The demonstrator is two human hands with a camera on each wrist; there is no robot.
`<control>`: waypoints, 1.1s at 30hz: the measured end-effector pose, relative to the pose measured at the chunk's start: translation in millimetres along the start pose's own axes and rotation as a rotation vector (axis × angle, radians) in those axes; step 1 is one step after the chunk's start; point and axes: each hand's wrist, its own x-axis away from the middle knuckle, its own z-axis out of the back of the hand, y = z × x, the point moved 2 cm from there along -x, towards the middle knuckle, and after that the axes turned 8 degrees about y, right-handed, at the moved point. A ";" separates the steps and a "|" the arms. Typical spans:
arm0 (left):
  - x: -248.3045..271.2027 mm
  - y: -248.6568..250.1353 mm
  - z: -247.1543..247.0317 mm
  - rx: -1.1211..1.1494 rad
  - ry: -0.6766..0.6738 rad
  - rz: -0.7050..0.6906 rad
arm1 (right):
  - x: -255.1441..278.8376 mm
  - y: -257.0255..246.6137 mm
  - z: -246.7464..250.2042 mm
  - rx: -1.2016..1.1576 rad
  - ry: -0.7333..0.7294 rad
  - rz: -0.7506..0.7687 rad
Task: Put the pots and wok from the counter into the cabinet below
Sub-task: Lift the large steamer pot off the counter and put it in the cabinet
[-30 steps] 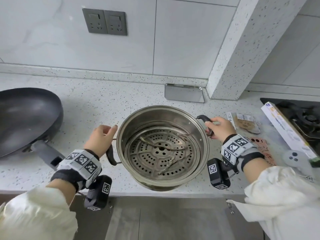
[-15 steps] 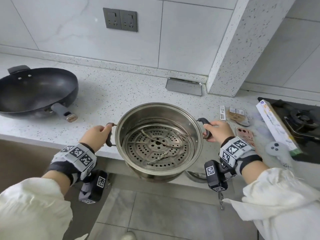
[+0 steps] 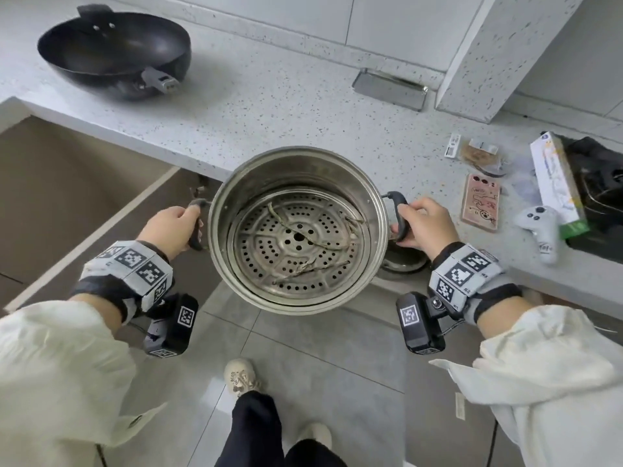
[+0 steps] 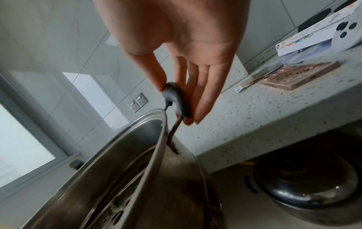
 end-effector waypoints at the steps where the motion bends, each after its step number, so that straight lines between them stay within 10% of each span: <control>1: 3.8 -9.2 0.9 -0.025 0.001 0.010 | 4.8 7.6 -2.5 0.010 -0.010 0.005; 18: -50.3 -101.6 -89.1 -0.313 -0.116 0.137 | -25.0 177.1 -94.3 0.152 -0.177 -0.395; 33: -220.2 -149.1 -235.7 0.108 0.021 0.019 | -182.3 256.2 -206.9 0.183 0.005 -0.199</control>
